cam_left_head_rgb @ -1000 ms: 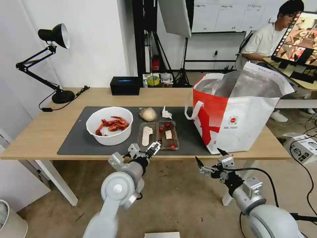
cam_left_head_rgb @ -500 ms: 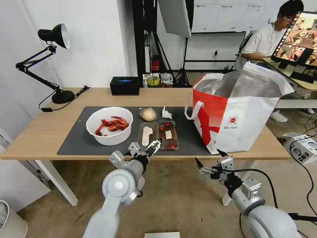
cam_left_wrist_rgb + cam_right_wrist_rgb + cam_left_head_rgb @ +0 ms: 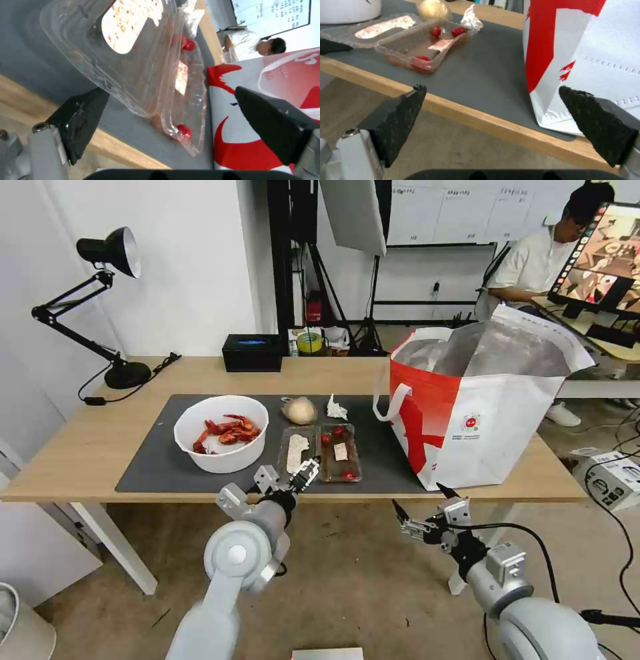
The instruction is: Pick up the trash from the table and place it into the takeout bag.
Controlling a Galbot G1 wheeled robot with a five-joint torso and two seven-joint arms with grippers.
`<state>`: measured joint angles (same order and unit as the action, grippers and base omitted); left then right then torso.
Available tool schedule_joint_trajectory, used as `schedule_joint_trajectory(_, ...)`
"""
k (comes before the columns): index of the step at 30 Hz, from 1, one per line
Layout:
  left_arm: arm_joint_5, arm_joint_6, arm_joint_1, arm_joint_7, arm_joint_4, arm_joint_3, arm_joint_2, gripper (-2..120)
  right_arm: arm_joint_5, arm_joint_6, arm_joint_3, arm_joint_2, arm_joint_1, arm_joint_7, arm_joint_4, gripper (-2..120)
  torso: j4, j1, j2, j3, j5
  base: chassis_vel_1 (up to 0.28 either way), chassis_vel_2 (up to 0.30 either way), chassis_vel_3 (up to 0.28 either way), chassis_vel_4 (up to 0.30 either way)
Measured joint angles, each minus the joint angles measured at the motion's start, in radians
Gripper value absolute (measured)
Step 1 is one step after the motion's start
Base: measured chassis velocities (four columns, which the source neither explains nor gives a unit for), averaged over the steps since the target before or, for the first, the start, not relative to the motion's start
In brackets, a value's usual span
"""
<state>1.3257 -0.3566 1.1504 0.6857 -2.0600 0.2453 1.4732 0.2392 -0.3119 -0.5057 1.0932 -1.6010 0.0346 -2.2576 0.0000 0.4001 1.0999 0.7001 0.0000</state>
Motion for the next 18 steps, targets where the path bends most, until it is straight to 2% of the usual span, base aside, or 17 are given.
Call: schedule_joint_trajectory(18, -0.005, 0.027, 0.001, -0.054, -0.018, 0.003, -0.010, 100, -0.003, 0.000, 0.009, -0.002, 0.005, 0.000, 0.008, 100, 0.0000, 0.000, 0.000, 0.000, 0.0000, 0.000, 0.000, 0.000, 0.000)
